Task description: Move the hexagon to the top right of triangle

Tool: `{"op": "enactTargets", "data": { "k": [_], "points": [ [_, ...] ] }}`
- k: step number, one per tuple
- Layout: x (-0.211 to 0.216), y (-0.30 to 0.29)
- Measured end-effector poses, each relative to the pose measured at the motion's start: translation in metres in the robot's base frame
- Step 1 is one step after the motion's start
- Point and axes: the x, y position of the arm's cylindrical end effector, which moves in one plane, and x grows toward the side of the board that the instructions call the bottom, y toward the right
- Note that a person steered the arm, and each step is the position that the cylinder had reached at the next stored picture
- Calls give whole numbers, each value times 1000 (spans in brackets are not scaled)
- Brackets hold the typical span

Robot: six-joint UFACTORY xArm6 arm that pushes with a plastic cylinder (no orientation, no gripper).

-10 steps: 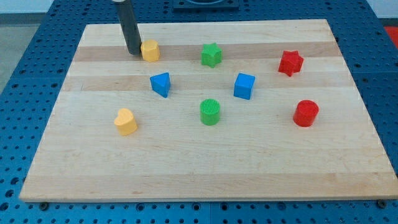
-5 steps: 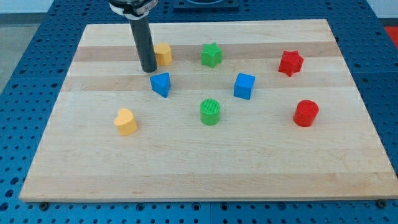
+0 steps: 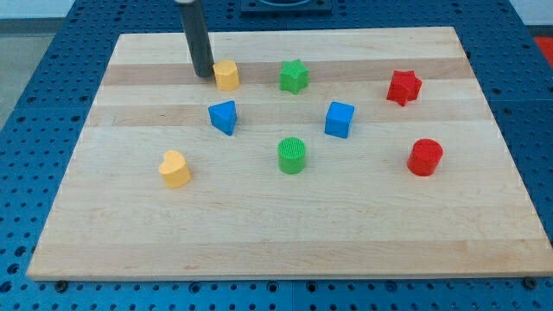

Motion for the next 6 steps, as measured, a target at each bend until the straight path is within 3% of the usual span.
{"op": "enactTargets", "data": {
  "k": [6],
  "points": [
    [51,45]
  ]
}}
